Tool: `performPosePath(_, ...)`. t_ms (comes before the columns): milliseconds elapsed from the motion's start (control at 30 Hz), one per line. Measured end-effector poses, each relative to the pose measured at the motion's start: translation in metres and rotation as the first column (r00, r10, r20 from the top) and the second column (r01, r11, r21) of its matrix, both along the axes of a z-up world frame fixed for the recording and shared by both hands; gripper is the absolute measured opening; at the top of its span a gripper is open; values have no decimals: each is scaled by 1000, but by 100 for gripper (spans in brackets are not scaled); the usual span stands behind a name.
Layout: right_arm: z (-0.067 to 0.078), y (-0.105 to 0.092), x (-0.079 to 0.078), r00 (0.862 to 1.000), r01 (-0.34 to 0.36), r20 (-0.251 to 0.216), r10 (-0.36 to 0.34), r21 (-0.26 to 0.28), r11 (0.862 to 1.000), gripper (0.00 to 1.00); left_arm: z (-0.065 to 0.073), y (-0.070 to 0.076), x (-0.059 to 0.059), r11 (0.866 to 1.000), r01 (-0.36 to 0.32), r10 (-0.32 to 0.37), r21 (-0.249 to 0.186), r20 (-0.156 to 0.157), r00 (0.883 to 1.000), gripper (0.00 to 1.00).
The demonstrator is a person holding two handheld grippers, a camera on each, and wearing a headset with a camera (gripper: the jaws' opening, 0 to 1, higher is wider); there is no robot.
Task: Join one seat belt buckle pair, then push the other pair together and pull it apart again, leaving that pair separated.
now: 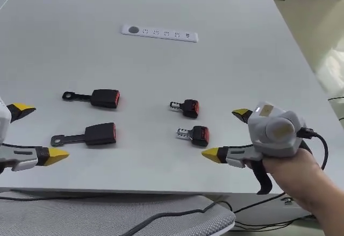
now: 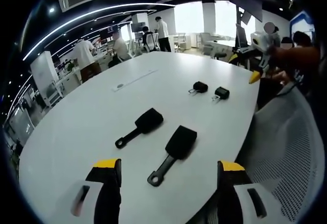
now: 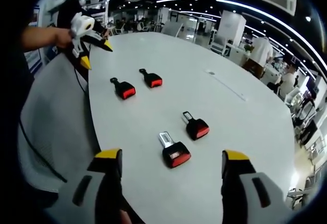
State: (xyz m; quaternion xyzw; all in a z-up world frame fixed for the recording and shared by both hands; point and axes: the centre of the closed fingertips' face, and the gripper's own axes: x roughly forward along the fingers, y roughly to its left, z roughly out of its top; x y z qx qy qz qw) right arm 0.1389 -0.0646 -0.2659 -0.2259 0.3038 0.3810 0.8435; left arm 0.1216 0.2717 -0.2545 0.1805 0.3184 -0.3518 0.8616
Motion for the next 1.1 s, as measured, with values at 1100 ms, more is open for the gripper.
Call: performPosePath(1100, -44, 14, 22, 963, -270, -51, 265, -173, 947, 62, -52, -35, 30, 940, 298, -291, 168, -64, 955, 47)
